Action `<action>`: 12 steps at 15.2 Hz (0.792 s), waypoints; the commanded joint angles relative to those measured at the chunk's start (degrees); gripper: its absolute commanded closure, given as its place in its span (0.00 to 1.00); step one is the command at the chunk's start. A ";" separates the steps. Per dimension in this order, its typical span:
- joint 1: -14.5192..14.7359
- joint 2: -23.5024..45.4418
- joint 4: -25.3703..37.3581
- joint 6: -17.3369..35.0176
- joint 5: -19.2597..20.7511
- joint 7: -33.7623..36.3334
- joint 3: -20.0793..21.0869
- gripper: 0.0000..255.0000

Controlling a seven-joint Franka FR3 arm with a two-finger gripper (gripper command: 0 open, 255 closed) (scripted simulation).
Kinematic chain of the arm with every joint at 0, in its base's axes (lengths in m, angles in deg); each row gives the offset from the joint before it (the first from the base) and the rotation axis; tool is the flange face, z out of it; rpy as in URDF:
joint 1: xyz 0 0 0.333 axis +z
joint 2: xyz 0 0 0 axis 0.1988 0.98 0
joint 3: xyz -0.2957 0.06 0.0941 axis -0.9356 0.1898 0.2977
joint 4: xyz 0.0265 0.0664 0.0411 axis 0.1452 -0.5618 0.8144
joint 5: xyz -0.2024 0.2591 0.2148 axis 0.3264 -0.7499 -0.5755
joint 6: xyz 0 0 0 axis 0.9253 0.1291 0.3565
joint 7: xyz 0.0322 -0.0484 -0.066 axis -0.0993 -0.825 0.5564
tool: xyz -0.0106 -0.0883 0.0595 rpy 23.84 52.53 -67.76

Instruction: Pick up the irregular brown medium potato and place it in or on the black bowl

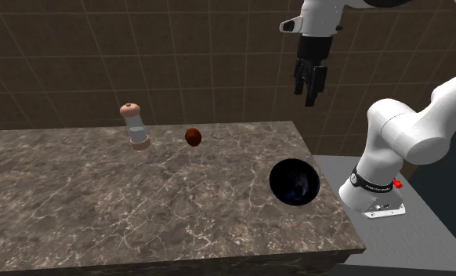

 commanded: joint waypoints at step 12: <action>-2.87 25.49 11.18 12.06 -5.54 12.51 0.03 0.00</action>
